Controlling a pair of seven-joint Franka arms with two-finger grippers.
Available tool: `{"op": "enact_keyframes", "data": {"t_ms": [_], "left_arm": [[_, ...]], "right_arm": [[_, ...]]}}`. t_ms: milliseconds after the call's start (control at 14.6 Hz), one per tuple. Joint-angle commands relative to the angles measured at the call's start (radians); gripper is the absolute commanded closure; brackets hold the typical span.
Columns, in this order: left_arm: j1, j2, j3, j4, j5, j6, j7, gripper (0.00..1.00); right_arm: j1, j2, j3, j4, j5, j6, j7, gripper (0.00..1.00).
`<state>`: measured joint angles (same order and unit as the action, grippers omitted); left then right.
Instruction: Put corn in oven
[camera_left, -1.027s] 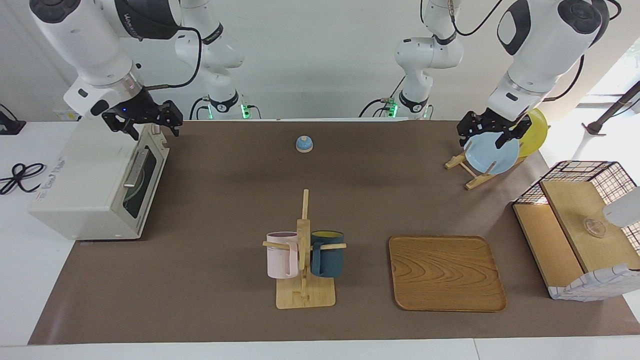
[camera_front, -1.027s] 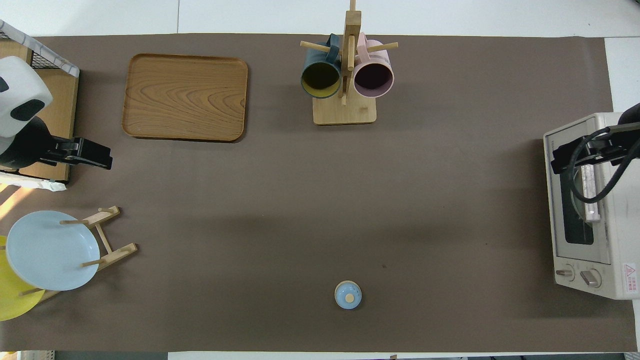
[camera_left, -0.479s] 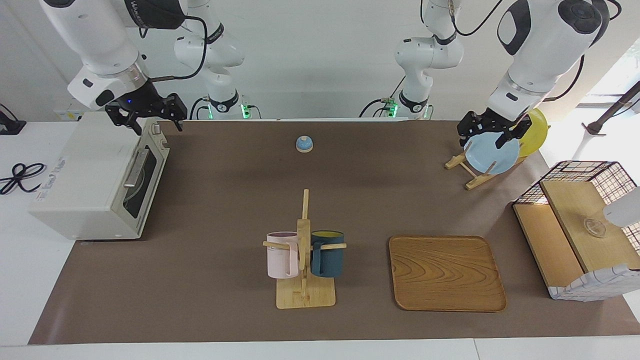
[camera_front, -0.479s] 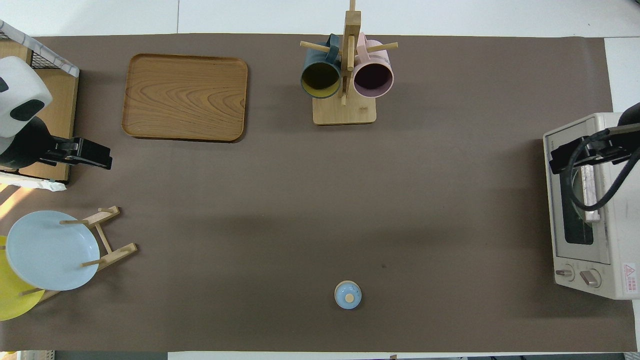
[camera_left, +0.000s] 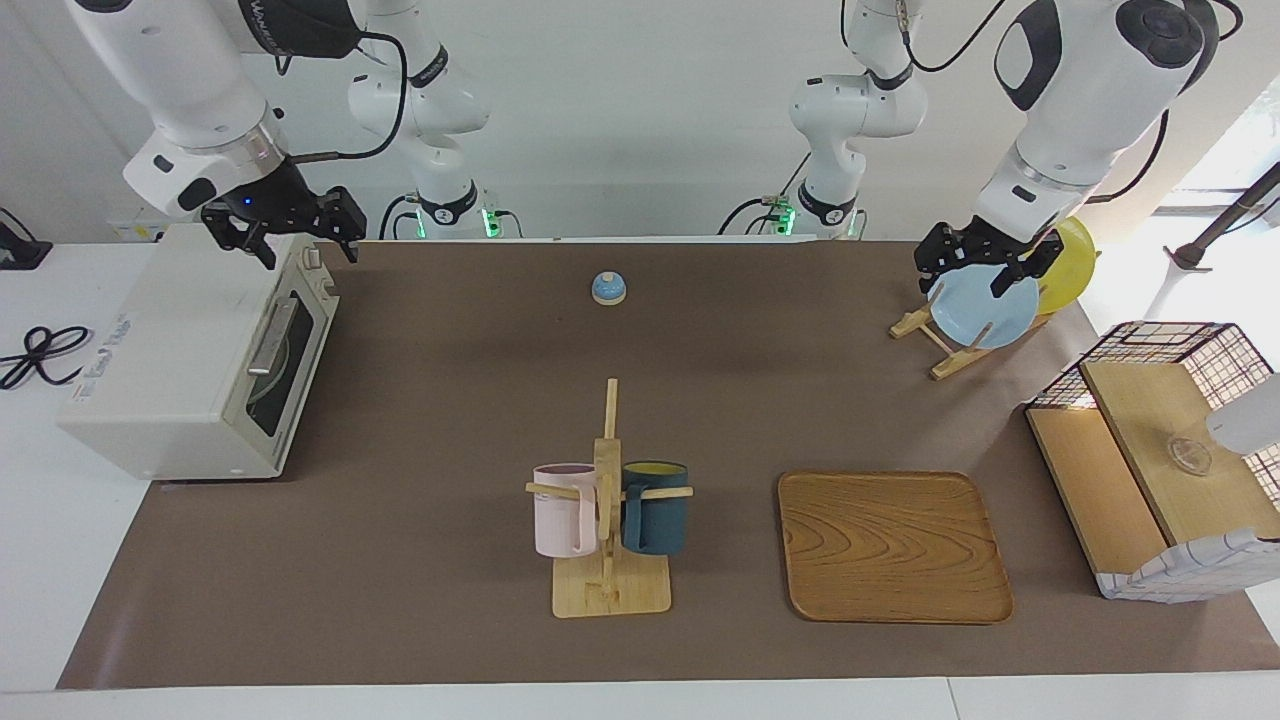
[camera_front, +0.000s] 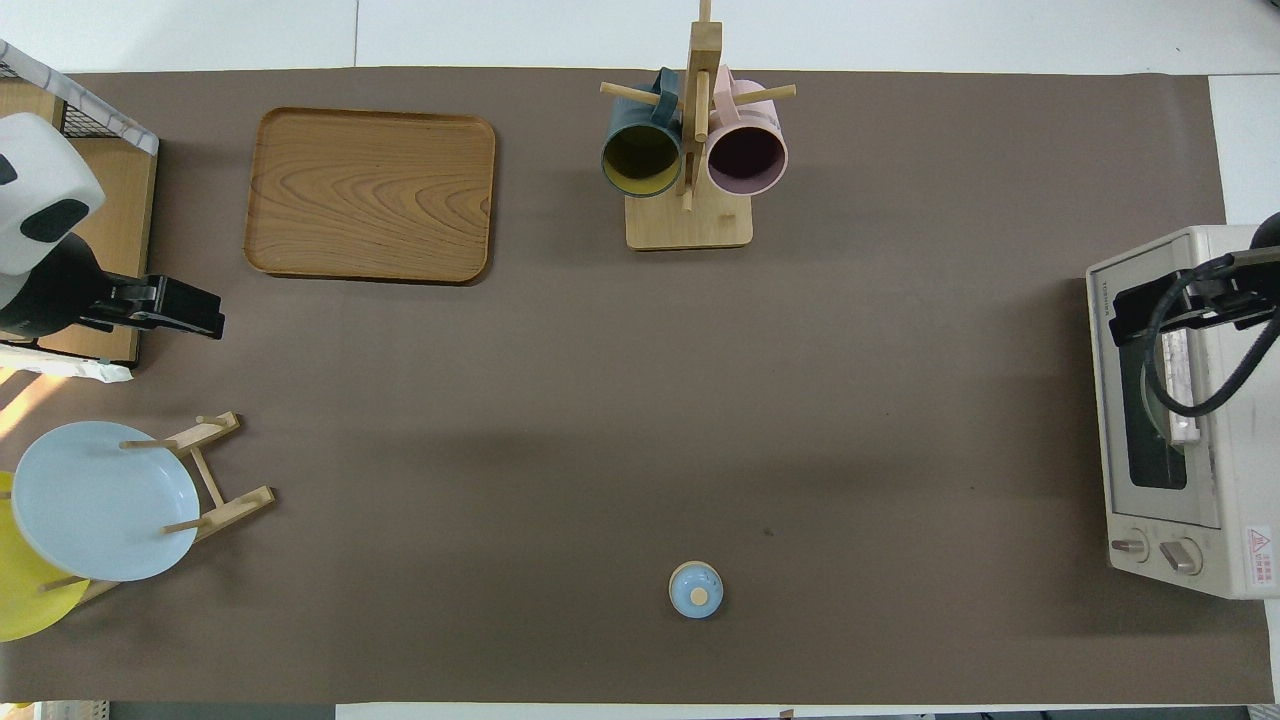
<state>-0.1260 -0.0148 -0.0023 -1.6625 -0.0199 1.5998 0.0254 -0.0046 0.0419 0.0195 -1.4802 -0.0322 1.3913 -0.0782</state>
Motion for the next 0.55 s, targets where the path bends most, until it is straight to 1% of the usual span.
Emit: {"op": "enact_keyframes", "data": {"t_ms": [0,479], "left_arm": [[0.005,-0.001,-0.004,0.012,0.018,-0.003,-0.001,0.00],[0.005,0.001,-0.005,0.012,0.018,-0.003,-0.001,0.00]], "right_arm": [[0.011,-0.014,-0.013,-0.003,0.029,-0.006,0.037,0.00],[0.009,-0.023,-0.016,-0.009,0.028,-0.009,0.037,0.00]]}}
